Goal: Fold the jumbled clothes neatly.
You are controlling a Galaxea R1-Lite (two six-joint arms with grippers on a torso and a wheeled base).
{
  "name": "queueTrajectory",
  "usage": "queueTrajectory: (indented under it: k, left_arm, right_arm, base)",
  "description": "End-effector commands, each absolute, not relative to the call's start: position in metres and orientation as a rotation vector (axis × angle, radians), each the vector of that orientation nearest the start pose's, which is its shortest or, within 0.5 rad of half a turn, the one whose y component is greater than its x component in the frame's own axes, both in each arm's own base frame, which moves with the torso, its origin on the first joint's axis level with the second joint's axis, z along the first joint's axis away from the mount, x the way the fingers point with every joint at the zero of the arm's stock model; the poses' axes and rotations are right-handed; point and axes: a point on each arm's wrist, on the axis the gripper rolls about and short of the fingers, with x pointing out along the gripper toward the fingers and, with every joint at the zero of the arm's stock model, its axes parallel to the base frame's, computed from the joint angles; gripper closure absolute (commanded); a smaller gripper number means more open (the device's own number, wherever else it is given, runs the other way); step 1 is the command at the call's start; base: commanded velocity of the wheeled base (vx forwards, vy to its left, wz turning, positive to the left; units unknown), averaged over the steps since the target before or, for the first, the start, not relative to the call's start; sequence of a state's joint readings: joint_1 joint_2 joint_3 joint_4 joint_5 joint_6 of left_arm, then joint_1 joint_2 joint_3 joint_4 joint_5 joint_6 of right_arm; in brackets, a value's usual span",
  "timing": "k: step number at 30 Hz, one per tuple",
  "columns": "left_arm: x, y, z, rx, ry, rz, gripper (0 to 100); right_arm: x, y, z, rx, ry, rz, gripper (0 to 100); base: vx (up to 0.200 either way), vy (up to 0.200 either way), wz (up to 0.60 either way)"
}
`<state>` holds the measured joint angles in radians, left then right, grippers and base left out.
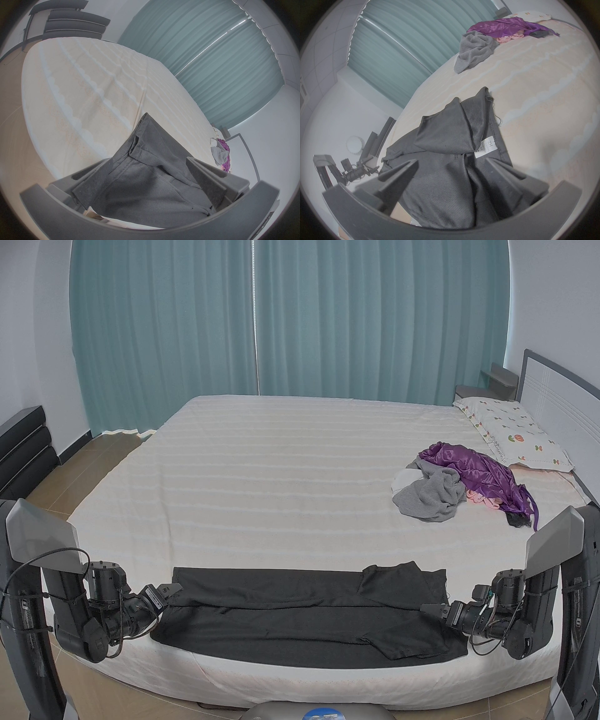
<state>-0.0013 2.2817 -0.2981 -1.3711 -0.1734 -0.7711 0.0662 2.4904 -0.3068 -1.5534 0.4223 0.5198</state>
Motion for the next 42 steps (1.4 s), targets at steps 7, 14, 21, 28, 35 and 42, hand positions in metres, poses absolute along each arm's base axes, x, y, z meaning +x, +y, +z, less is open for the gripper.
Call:
queueTrajectory:
  k: [7, 14, 21, 28, 35, 42]
  left_arm:
    - [0.280, -0.004, -0.025, -0.796, 0.651, 0.078, 0]
    - [0.282, -0.005, -0.030, -0.784, 0.658, 0.086, 0]
    - [0.288, -0.005, -0.034, -0.781, 0.648, 0.087, 0]
    - [0.300, -0.004, -0.037, -0.763, 0.610, 0.112, 0]
    - [0.302, -0.006, -0.036, -0.721, 0.620, 0.090, 0]
    - [0.304, -0.012, -0.038, -0.684, 0.664, 0.027, 0]
  right_arm:
    - [0.281, 0.027, -0.073, 0.530, 0.735, 0.324, 100]
    - [0.288, 0.015, -0.065, 0.556, 0.687, 0.307, 100]
    - [0.288, 0.007, -0.065, 0.590, 0.684, 0.277, 100]
    - [0.291, 0.007, -0.065, 0.593, 0.676, 0.278, 100]
    - [0.287, 0.012, -0.067, 0.592, 0.698, 0.286, 100]
    - [0.285, 0.012, -0.068, 0.594, 0.709, 0.283, 100]
  base:
    - [0.000, 0.000, 0.00]
    - [0.000, 0.000, 0.00]
    - [0.000, 0.000, 0.00]
    - [0.000, 0.000, 0.00]
    - [0.000, 0.000, 0.00]
    - [0.000, 0.000, 0.00]
